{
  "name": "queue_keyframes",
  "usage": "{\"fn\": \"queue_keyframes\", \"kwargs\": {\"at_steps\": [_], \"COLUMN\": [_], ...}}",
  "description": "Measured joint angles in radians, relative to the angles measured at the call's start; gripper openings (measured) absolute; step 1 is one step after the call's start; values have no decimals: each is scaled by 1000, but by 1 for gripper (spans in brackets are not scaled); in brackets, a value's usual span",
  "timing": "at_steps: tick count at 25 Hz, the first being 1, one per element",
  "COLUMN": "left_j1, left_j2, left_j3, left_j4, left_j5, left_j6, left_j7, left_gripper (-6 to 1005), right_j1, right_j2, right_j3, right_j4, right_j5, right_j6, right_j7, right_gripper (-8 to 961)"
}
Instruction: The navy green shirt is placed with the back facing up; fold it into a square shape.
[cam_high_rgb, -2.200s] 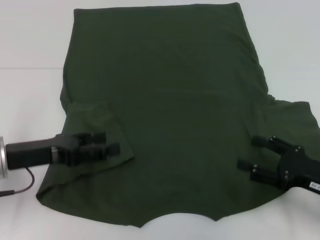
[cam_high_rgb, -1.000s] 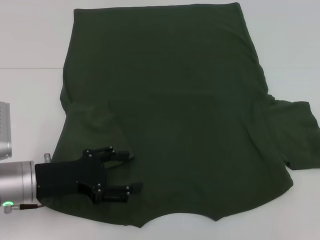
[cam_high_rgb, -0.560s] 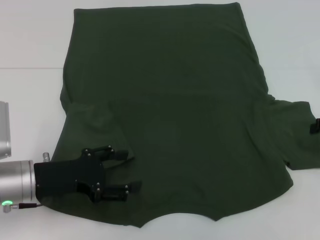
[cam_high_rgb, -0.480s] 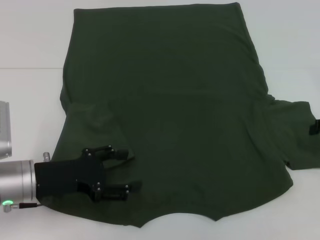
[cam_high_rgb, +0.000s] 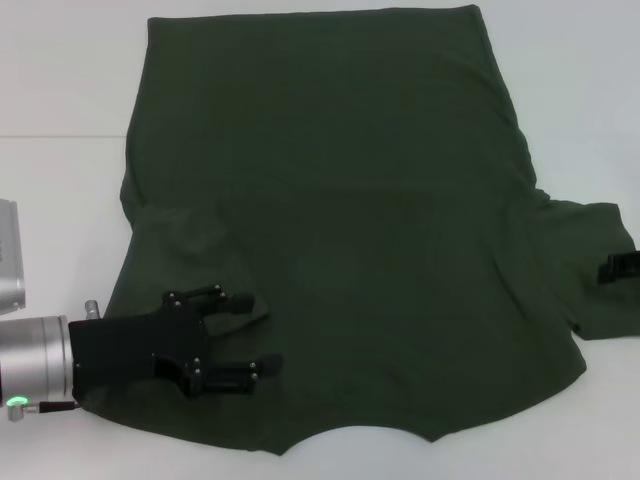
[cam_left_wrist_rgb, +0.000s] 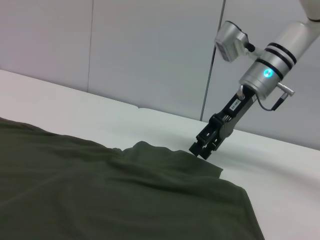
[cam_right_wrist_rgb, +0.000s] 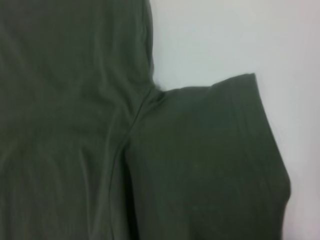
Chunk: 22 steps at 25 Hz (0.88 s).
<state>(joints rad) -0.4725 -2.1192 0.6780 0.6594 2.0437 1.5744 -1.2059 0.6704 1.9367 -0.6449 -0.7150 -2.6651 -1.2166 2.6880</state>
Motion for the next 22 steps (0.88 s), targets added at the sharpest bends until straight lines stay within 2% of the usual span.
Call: {"fn": "queue_keyframes", "kwargs": {"at_steps": [22], "left_j1": [0], "left_j2": [-9], "left_j3": [1], "left_j4": [-1], "left_j5": [-2], "left_j6": [-13], "left_j7": [-2], "left_gripper": [887], "right_j1": [2], "right_j2": [15], "right_j3": [-15], "right_j4": [16], "right_j5": [-1], "right_j6": [41], "right_j7": [-14], "right_gripper": [925]}}
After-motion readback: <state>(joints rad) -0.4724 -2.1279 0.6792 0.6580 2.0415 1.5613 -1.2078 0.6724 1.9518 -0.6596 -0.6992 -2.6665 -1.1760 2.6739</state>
